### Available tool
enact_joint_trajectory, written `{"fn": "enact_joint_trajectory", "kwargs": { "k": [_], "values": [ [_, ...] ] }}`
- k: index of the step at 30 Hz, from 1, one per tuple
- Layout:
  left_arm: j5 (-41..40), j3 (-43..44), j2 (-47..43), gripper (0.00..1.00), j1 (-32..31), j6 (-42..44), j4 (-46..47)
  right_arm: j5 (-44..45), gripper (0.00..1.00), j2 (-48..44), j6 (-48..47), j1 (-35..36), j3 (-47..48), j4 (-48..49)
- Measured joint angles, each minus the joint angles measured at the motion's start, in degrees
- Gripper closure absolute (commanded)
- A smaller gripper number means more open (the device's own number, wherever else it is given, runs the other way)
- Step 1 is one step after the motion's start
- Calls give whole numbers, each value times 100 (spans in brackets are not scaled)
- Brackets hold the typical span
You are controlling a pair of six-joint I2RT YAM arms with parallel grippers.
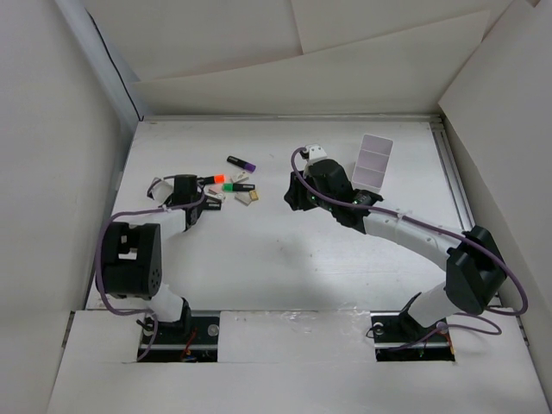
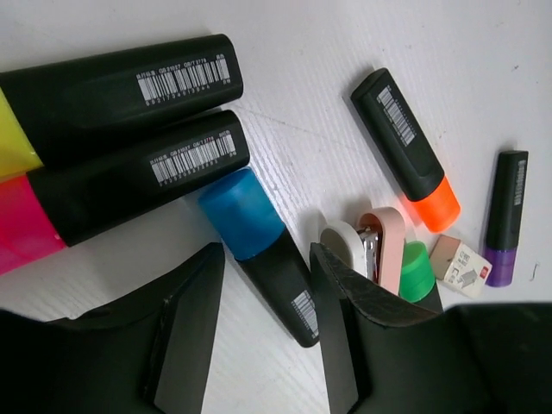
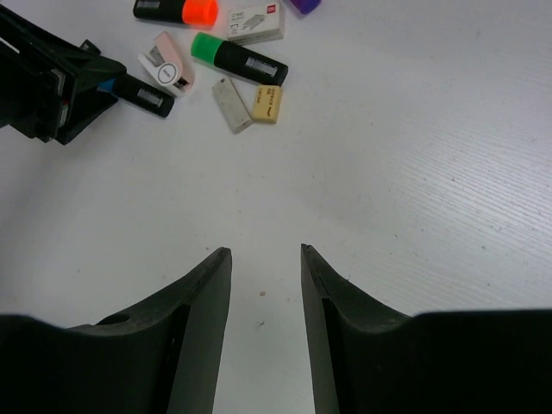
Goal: Sort the stationery into containers
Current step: Pick up the stationery from the center of the board.
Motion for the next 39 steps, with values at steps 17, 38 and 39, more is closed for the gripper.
{"fn": "enact_joint_trajectory", "kwargs": {
  "k": [17,38,39],
  "values": [
    [-688,1473,1071,69,-203,330,-1196,-157,56,-79,4,0,0,15],
    [-636,1410,1014,95,-229,695,-1123,-247,56,-494,20,-42,-173,28],
    [-623,1364,957,97,-229,697,-1137,-247,56,-527,20,-42,-186,26]
  ]
}}
